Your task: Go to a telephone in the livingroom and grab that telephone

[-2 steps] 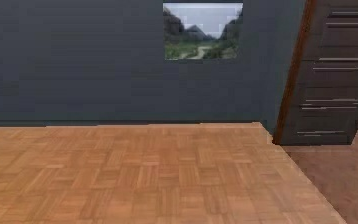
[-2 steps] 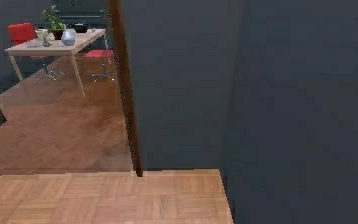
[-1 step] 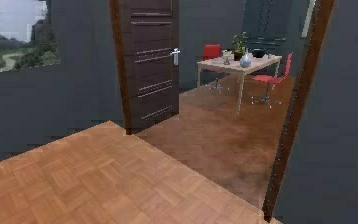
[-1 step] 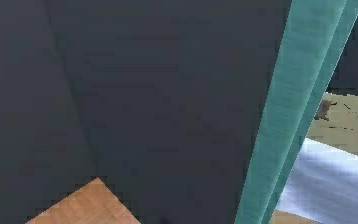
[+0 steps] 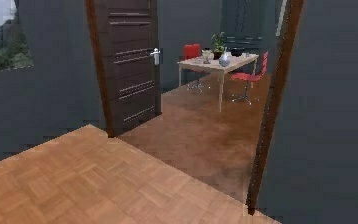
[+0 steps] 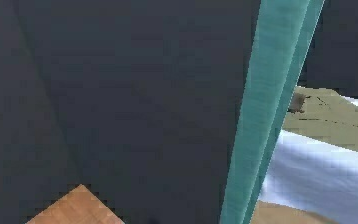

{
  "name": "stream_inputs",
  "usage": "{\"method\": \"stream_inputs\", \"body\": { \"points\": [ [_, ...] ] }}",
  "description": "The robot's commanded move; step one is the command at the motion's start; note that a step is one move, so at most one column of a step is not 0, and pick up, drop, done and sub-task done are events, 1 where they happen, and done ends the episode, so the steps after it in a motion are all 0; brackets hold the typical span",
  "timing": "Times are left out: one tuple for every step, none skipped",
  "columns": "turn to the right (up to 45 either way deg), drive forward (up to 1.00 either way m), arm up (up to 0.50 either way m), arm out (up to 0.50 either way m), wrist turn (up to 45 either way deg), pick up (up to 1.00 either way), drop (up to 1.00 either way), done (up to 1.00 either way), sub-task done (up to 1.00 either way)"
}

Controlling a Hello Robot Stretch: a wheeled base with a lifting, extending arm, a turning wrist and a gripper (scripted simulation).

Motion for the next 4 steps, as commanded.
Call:
{"method": "stream_inputs", "body": {
  "points": [
    [0.0,1.0,0.0,0.0,0.0,0.0,0.0,0.0,0.0],
    [9.0,0.0,0.0,0.0,0.0,0.0,0.0,0.0,0.0],
    [0.0,0.4,0.0,0.0,0.0,0.0,0.0,0.0,0.0],
    [15.0,0.0,0.0,0.0,0.0,0.0,0.0,0.0,0.0]
  ]
}}
